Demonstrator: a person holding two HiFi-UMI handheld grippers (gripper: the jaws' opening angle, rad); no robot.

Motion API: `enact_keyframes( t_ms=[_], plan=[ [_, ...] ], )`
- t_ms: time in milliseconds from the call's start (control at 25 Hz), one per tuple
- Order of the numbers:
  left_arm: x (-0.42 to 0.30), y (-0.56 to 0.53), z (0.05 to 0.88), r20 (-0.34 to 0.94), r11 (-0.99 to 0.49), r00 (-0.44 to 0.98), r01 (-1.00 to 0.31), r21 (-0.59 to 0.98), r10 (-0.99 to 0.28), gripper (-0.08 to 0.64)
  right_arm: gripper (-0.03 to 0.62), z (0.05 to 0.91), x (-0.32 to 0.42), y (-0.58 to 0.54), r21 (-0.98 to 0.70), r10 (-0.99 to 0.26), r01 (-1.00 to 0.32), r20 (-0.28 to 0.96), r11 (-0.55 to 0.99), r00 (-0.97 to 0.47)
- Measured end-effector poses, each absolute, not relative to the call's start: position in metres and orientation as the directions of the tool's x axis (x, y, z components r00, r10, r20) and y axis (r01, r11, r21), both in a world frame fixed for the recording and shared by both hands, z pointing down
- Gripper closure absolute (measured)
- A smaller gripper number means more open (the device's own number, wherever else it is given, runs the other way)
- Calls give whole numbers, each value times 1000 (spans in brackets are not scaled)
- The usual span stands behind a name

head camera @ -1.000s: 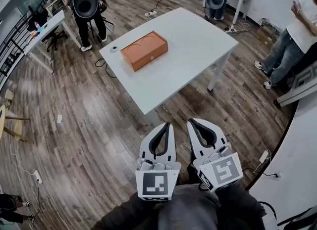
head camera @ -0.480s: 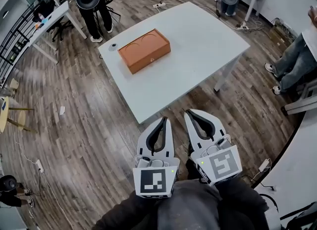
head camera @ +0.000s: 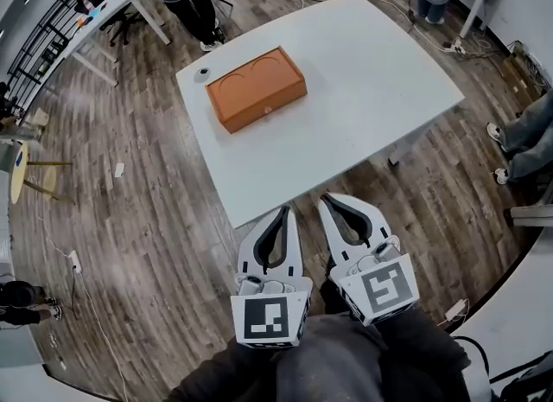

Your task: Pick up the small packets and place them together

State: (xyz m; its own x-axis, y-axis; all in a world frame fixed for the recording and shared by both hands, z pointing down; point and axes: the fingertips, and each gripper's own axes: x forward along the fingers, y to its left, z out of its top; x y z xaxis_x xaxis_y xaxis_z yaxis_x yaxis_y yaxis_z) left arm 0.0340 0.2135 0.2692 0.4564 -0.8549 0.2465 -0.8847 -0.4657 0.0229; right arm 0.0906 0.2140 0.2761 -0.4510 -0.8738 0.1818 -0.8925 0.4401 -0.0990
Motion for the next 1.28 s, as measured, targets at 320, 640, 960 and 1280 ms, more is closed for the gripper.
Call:
enact_keyframes(
  t_ms=[320,640,960,1280],
  plan=[
    [39,194,253,224,-367,358,-930,3,-906,565,588,265,94,184,-102,-825,-838,150,536,-546],
    [19,173,253,215,-281,274,-960,-1,-937,565,588,264,82,155,-91,-786,-799,139,595,-602],
    [6,144,248,190,-273,268,-962,-1,-944,565,588,259,70,132,-69,-780,-791,134,608,-612],
    [-6,117,261,204,-297,297,-954,29,-933,565,588,272,56,108,-69,-787,-803,166,591,-594]
  ],
)
